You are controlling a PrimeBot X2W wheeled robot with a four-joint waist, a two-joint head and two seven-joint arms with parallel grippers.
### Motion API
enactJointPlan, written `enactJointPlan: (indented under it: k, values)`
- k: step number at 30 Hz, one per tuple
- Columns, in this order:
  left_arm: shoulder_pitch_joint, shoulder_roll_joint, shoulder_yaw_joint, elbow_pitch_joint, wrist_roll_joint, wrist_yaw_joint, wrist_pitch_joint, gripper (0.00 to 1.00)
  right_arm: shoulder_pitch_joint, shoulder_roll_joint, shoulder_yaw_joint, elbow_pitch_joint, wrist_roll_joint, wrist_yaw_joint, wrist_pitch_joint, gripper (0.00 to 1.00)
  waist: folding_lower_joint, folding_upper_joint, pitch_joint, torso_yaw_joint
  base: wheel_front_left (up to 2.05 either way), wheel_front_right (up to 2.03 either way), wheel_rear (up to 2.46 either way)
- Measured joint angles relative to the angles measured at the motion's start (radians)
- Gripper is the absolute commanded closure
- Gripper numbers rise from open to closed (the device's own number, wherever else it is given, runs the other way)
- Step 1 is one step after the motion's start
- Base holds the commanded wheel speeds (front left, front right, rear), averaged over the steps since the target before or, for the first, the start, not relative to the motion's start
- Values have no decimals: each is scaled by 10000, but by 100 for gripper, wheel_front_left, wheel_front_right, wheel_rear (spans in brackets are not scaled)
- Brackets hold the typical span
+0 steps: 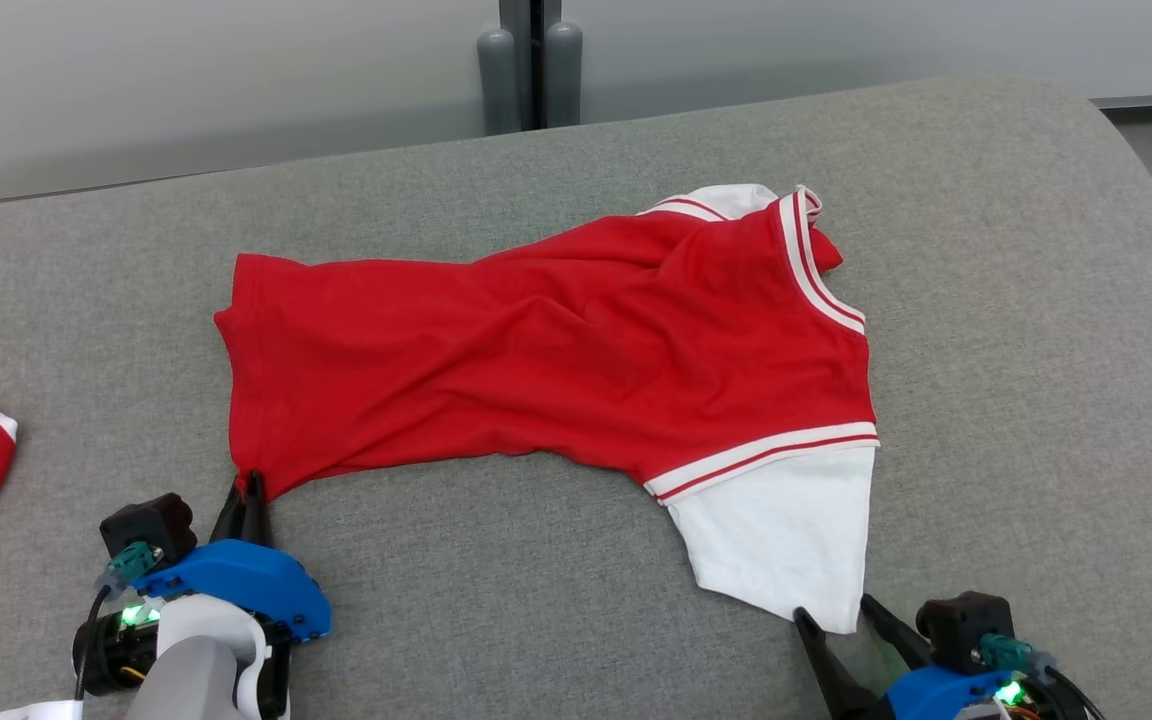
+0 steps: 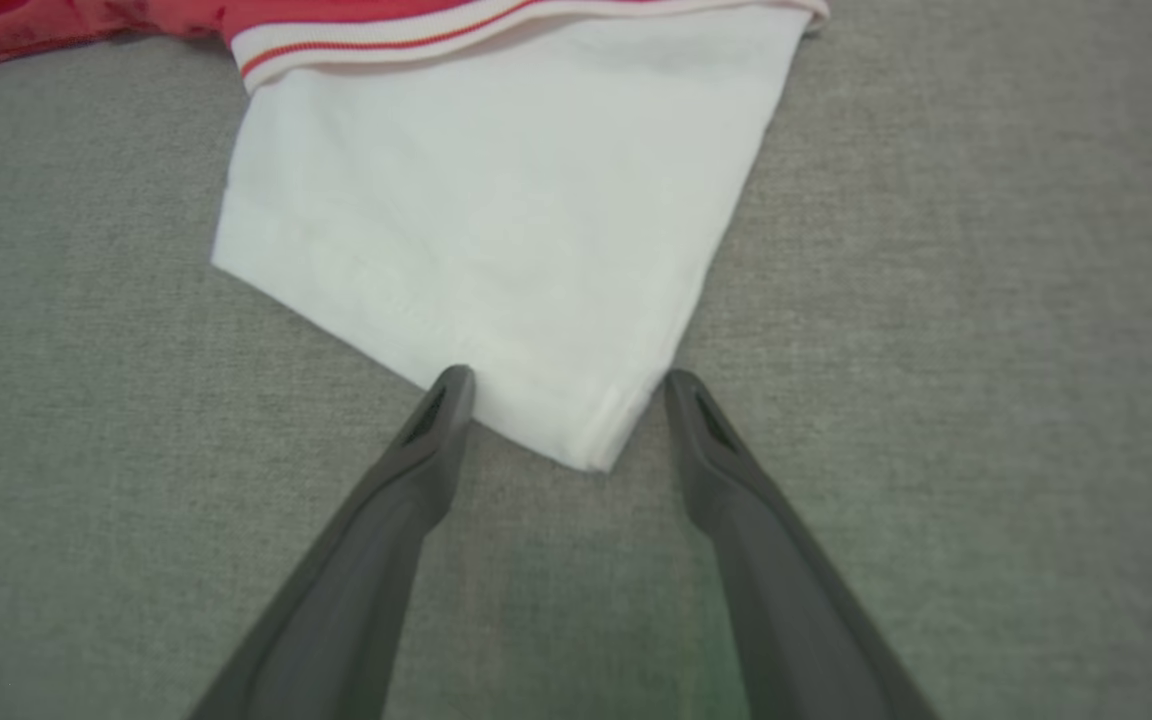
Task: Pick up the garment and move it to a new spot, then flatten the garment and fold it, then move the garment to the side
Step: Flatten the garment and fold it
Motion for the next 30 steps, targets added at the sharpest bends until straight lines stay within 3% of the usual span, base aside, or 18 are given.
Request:
enactJointPlan:
  k: [3, 4, 5, 6, 13, 18, 23, 30]
  values:
    - [-11, 25, -65, 4, 0, -8, -31, 100, -231, -2, 6, 234, 50, 0, 125, 0, 0, 0, 11, 19, 0, 0, 0]
    - [-13, 31, -82, 6, 0, -8, -44, 100, -313, -2, 23, 299, 121, 0, 155, 12, 0, 0, 14, 24, 0, 0, 0]
    - [-17, 33, -98, 6, 0, -10, -58, 100, -377, -2, 42, 364, 171, 0, 157, 53, 0, 0, 17, 29, 0, 0, 0]
    - [-19, 35, -105, 6, -2, -10, -59, 100, -441, -6, 73, 422, 205, 0, 159, 100, 0, 0, 21, 32, 0, 0, 0]
    - [-24, 23, -69, -42, -257, -182, -178, 100, -663, 6, -81, 169, 449, -2, -510, 100, 0, 0, -65, 47, 0, 0, 0]
    - [128, -282, 548, -874, -1580, -591, -431, 100, -747, 4, -633, -717, 311, 0, -1032, 100, 1, 0, -275, 31, 0, 0, 0]
    - [345, -466, 589, -2771, -3333, -719, -201, 100, -916, 2, -1076, -1906, 13, 0, -1296, 100, 1, 0, -509, -5, 0, 0, 0]
    - [980, -443, 209, -7047, -5693, -723, 1212, 100, -1208, 4, -1666, -3904, -6, 0, -905, 100, 1, 0, -865, 17, 0, 0, 0]
